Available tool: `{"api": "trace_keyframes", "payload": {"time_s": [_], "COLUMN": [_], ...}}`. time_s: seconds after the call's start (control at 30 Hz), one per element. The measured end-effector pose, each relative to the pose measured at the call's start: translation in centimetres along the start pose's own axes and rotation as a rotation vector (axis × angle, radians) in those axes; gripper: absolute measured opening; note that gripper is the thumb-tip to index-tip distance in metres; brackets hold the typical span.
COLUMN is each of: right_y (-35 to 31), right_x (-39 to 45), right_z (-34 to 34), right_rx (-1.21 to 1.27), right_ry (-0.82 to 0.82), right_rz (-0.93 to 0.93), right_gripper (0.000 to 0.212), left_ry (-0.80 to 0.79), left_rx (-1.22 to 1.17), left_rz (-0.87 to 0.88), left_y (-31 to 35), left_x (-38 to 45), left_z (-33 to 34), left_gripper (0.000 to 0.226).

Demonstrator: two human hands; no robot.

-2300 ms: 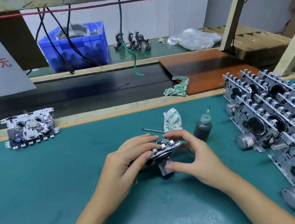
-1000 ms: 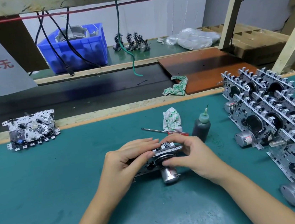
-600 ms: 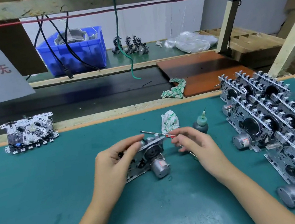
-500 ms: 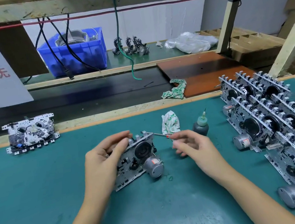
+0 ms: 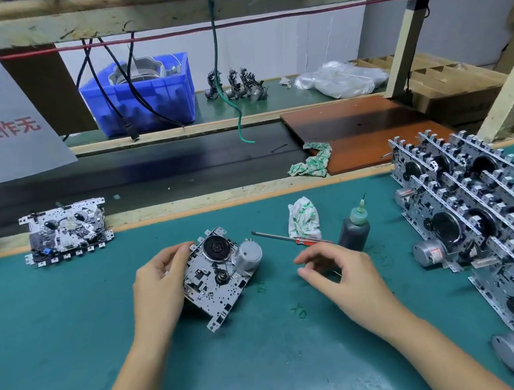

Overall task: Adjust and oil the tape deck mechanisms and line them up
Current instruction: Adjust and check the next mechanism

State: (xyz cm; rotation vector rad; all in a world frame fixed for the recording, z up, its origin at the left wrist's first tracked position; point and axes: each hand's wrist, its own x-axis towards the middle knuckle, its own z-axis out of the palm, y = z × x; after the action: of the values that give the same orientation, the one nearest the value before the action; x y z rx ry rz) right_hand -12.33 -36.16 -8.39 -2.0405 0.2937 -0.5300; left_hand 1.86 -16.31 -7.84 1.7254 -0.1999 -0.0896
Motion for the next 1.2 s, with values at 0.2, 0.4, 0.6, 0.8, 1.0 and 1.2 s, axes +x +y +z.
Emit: {"api": "trace_keyframes", "payload": {"time_s": [0.2, 0.4, 0.6, 0.8, 1.0, 1.2], "right_y": [-0.2, 0.0, 0.0, 0.2, -0.2, -0.5], "right_x": [-0.1, -0.1, -0.6, -0.7, -0.7, -0.9], "right_z": [-0.1, 0.0, 0.3, 0.4, 0.3, 0.5], "right_rx": [0.010, -0.179, -0.461, -0.441, -0.445, -0.467], "right_ry": [0.006, 0.031, -0.018, -0.037, -0.023, 0.004], "right_rz": [-0.038, -0.114, -0.250, -0.187, -0.196, -0.188], "right_gripper": [0.021, 0.032, 0.028, 0.031, 0.032, 0.030], "left_ry": [-0.231, -0.482, -0.500, -0.500, -0.513, -0.514], "left_rx": [0.001, 0.076, 0.023, 0.017, 0.013, 0.018], "left_rz": [0.187, 0.386, 0.342, 0.338, 0.343, 0.325], "left_y": [1.9, 2.8, 2.7, 2.7, 2.7, 2.8], "left_x": [-1.1, -2.9, -2.8, -2.8, -2.7, -2.8], "left_z": [0.3, 1.0, 1.1, 1.2, 1.1, 1.1], "left_gripper": [0.016, 0.018, 0.020, 0.019, 0.020, 0.018]}}
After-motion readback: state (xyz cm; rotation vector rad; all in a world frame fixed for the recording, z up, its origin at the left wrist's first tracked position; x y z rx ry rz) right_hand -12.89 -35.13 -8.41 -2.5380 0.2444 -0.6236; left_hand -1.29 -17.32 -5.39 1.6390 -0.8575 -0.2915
